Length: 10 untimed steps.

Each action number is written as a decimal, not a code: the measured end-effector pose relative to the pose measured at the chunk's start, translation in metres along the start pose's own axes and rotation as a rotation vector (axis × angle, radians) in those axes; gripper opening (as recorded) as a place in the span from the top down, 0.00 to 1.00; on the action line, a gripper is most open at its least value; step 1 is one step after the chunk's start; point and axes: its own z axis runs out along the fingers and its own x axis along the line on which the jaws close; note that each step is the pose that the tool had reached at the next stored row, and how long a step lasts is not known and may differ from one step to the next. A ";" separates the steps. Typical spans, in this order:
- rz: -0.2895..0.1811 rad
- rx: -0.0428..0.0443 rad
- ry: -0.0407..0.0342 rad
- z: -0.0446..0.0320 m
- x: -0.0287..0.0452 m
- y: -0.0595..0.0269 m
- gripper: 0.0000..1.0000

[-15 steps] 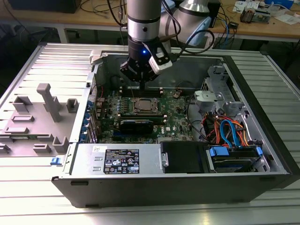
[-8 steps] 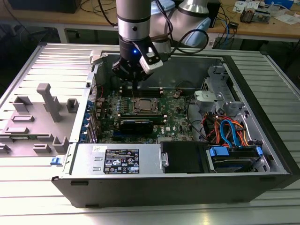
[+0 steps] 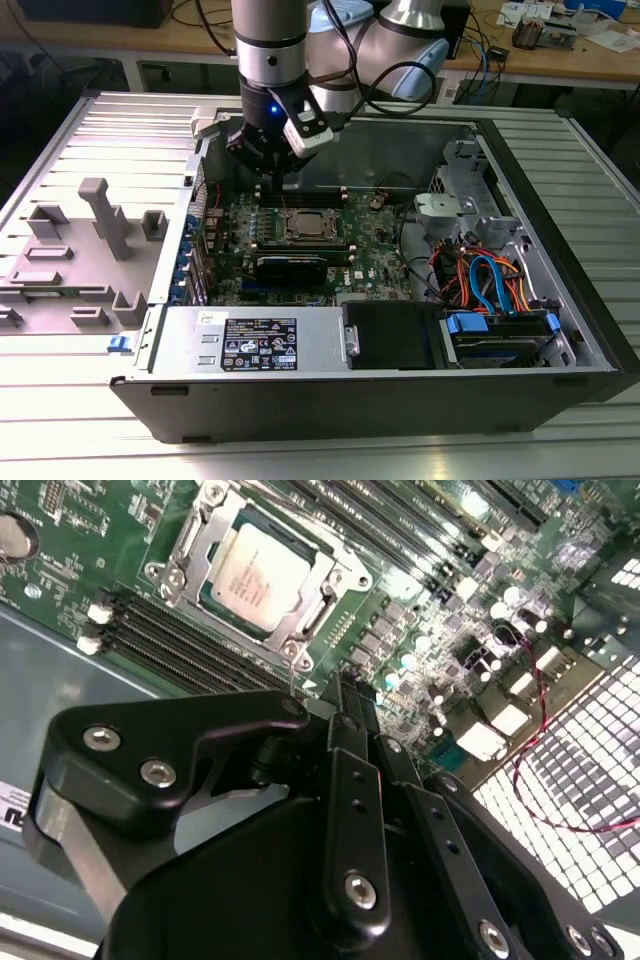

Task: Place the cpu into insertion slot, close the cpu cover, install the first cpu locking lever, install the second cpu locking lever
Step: 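Install the first cpu locking lever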

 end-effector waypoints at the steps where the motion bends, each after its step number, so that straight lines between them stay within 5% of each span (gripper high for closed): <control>1: 0.000 0.0000 0.0000 0.0000 0.0000 0.0000 0.89; 10: -0.001 0.0002 -0.0023 -0.0002 0.0111 0.0011 0.89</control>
